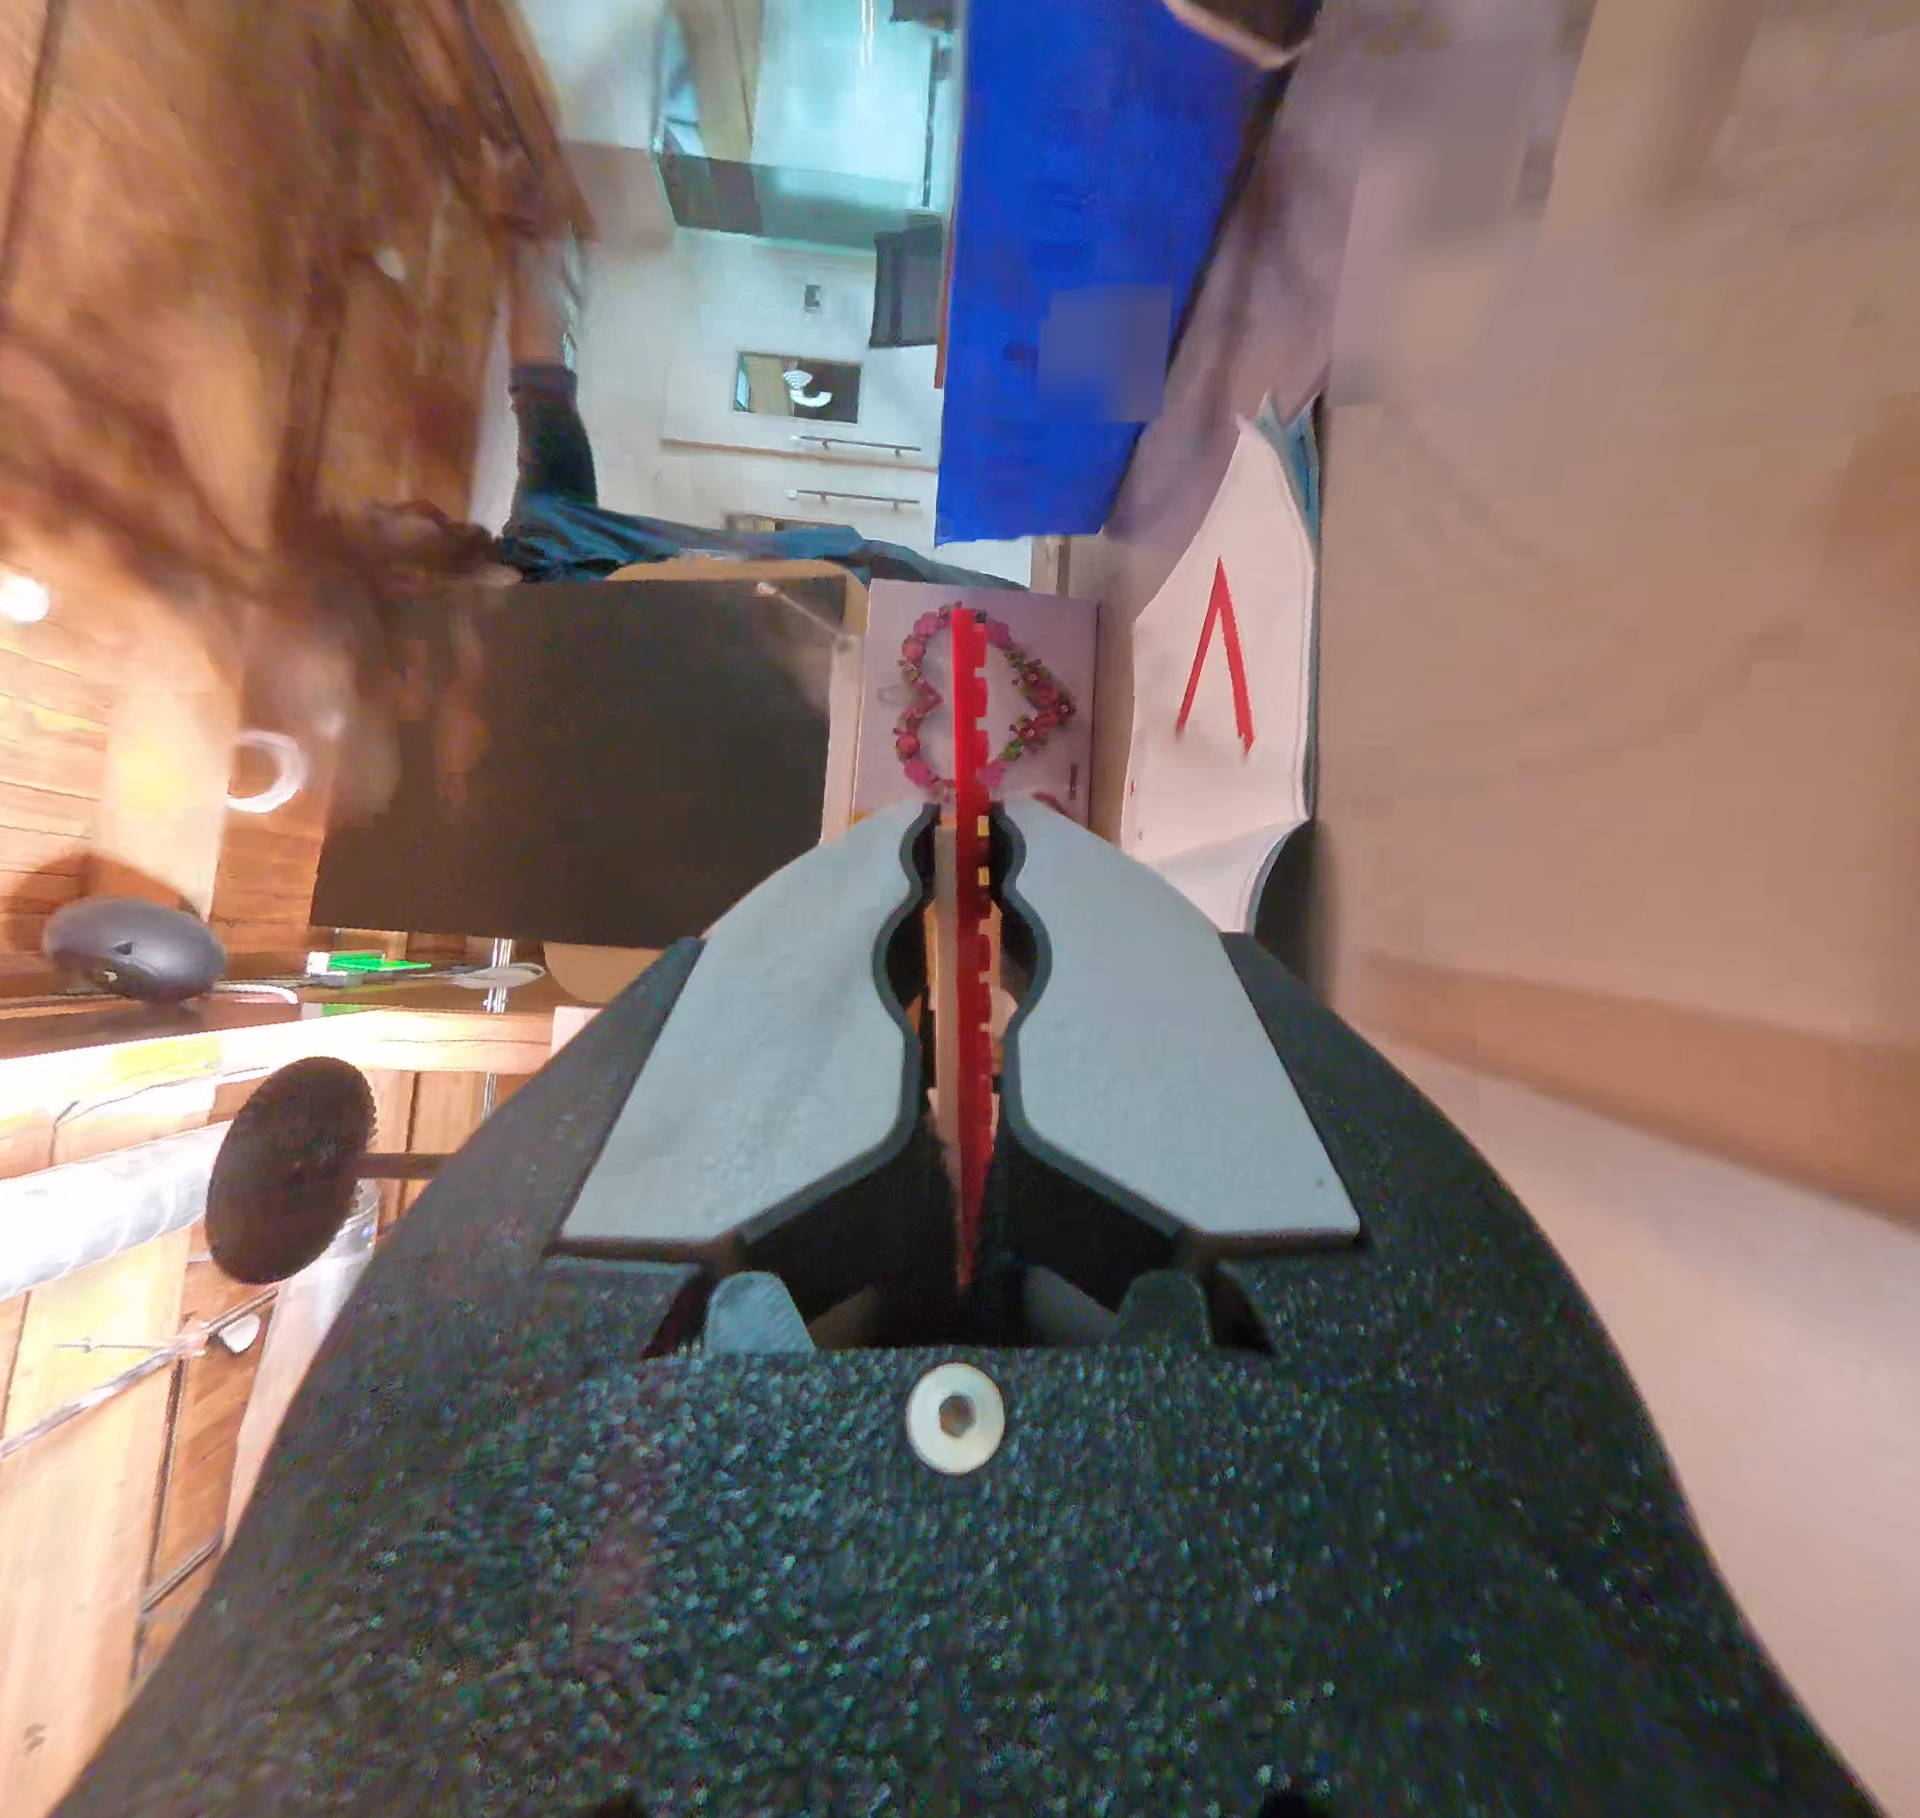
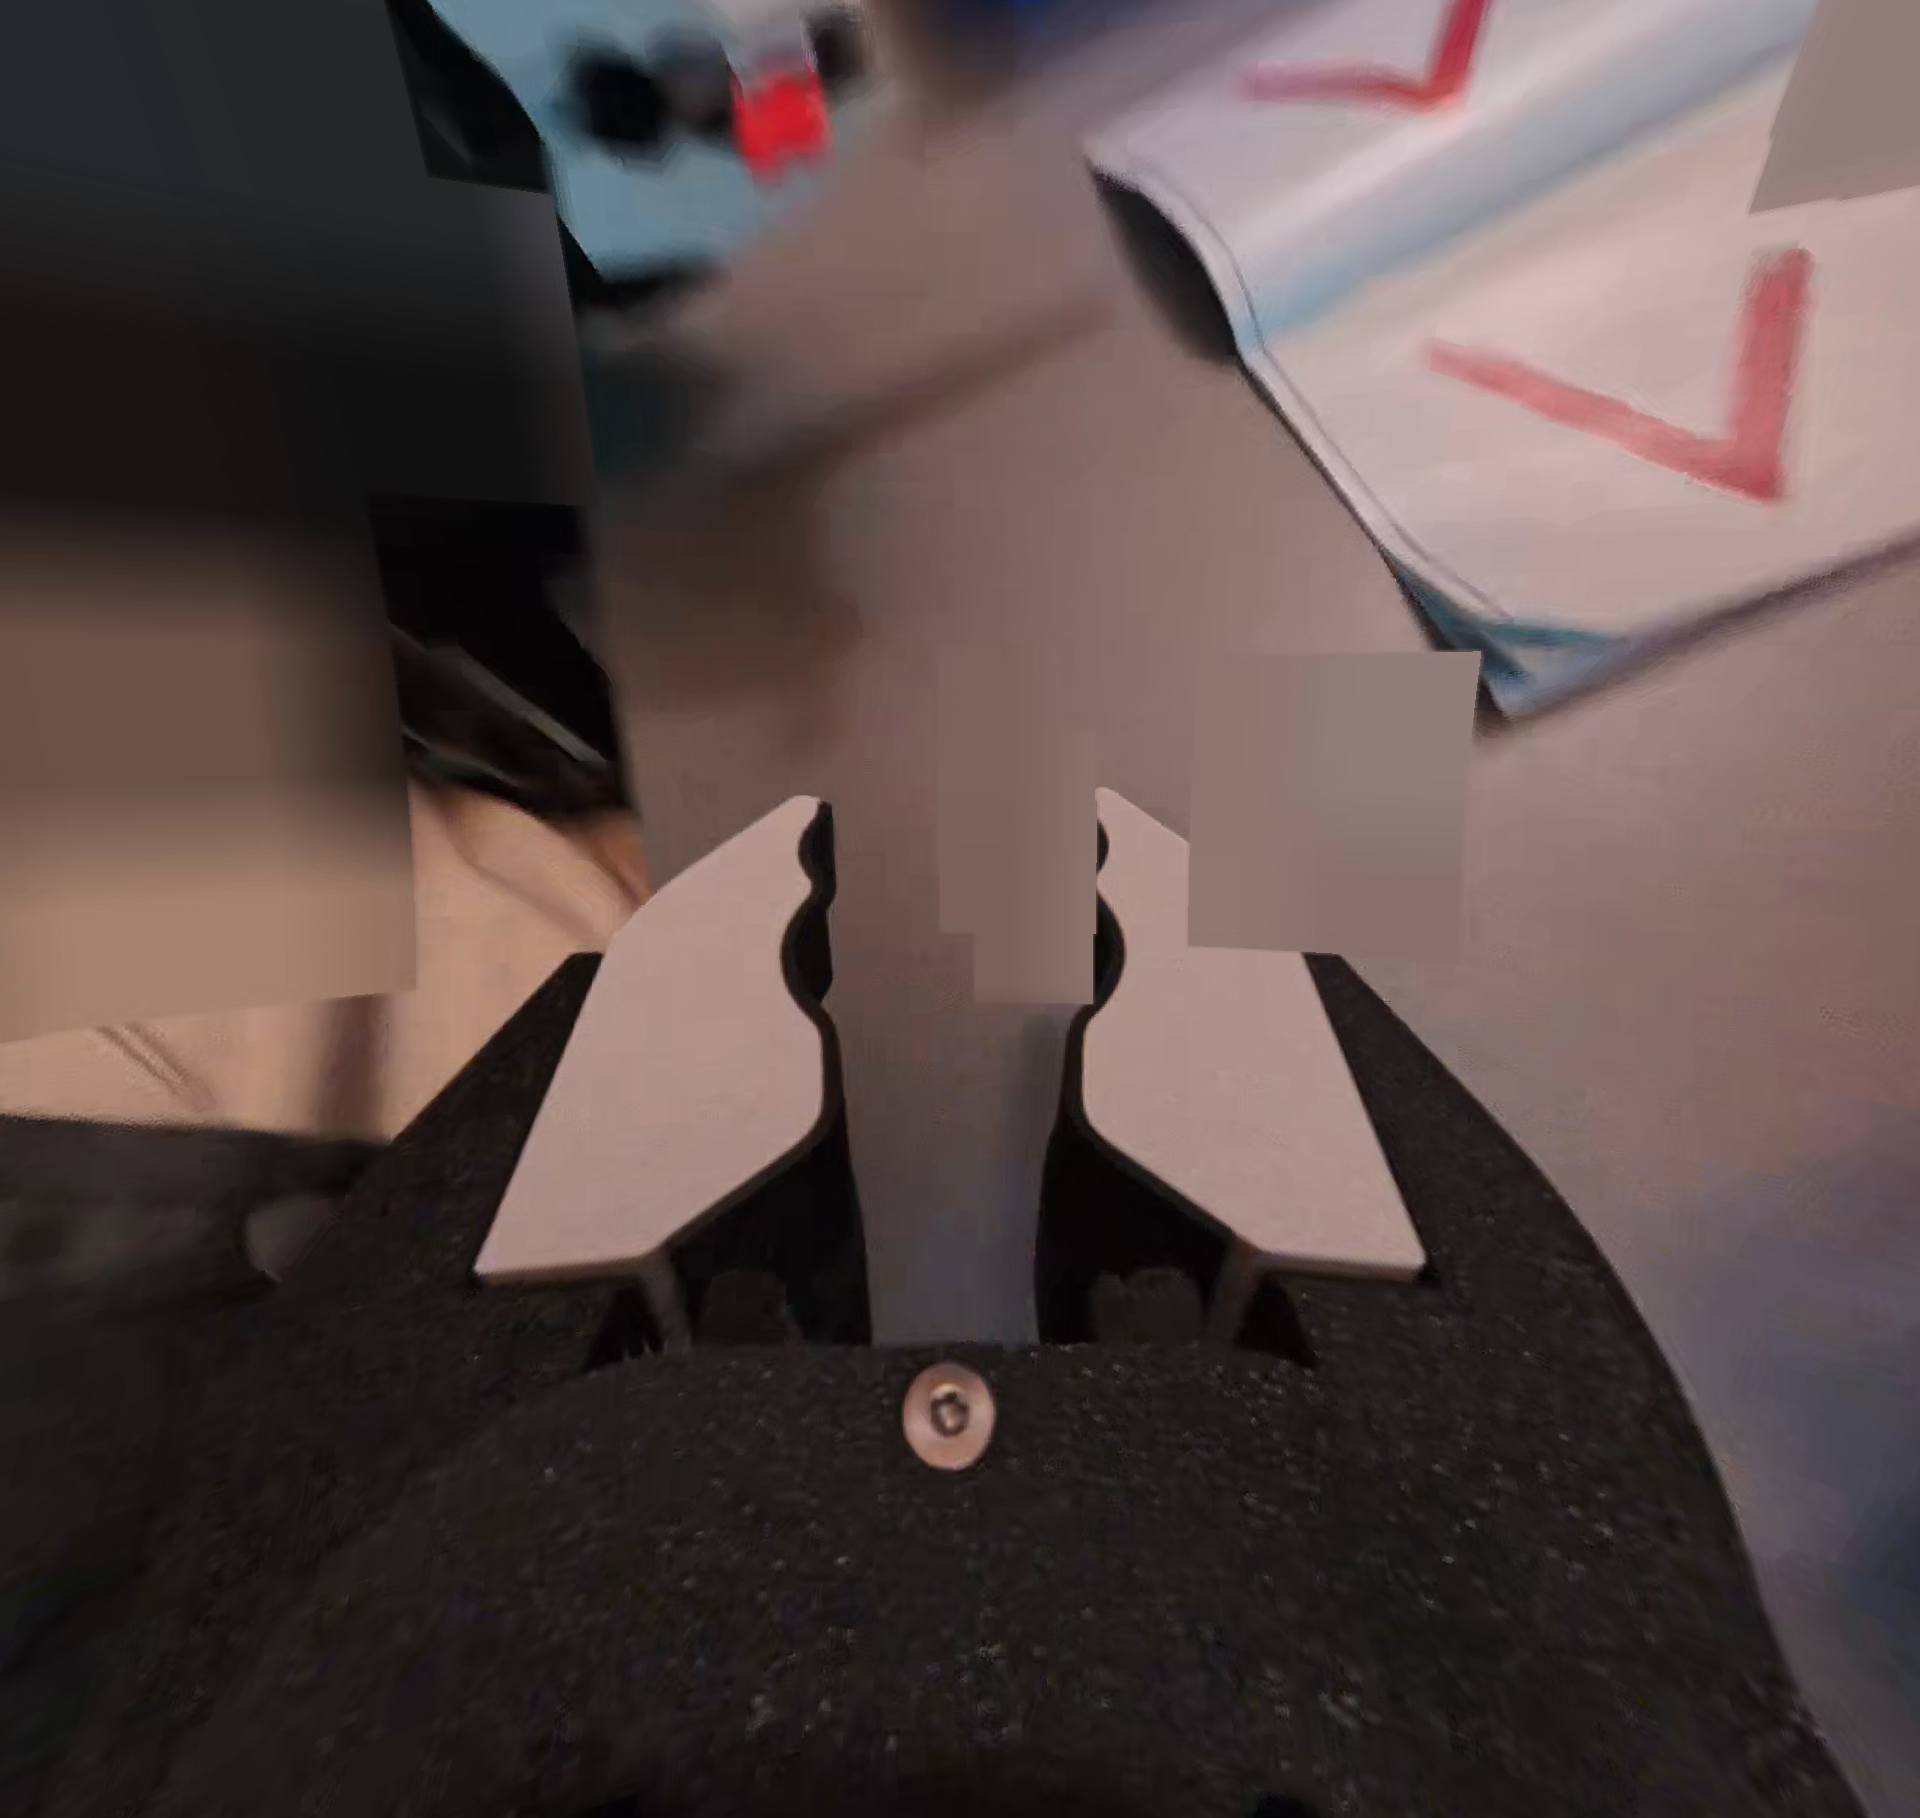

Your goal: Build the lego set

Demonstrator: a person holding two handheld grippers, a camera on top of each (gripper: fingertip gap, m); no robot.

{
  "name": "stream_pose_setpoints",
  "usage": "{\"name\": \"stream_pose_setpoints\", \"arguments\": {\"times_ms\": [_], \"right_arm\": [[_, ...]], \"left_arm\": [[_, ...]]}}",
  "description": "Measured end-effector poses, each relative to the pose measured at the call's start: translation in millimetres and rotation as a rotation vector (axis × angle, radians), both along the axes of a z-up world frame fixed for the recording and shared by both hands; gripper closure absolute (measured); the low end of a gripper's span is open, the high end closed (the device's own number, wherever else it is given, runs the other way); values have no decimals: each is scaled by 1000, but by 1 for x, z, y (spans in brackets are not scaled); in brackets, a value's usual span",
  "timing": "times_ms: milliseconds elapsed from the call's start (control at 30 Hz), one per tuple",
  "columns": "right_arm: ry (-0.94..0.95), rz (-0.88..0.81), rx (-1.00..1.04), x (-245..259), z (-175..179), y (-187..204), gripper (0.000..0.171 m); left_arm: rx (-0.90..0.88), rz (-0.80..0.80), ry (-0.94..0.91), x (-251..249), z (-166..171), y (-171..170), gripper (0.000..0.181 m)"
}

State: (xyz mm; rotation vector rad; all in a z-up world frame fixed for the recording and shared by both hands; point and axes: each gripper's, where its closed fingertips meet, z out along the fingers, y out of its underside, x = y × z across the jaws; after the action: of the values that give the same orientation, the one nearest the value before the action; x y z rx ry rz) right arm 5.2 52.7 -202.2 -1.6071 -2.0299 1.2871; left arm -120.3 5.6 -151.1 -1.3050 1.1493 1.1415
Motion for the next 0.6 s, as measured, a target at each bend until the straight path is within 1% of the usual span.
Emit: {"name": "stream_pose_setpoints", "arguments": {"times_ms": [67,133,200,300,467,500,567,600], "right_arm": [[-110,29,137,13,-22,8,129],[-178,86,189,17,-38,0,133],[-170,108,251,12,-46,-5,136],[-152,79,330,4,-49,4,137],[-138,92,283,-4,-48,-1,135],[-138,95,279,-6,-49,-1,137],[-137,99,282,-9,-51,-2,155],[-132,105,272,-11,-51,-3,155]], "left_arm": [[-6,-14,0,4,-4,2,174],[-14,-19,4,5,-8,4,174],[-17,-24,0,7,-10,5,174],[-18,-28,1,8,-11,4,174],[-19,-36,-1,9,-13,5,173],[-20,-35,-1,9,-14,5,173],[-21,-38,-5,10,-15,6,174],[-19,-42,-13,10,-15,6,174]]}}
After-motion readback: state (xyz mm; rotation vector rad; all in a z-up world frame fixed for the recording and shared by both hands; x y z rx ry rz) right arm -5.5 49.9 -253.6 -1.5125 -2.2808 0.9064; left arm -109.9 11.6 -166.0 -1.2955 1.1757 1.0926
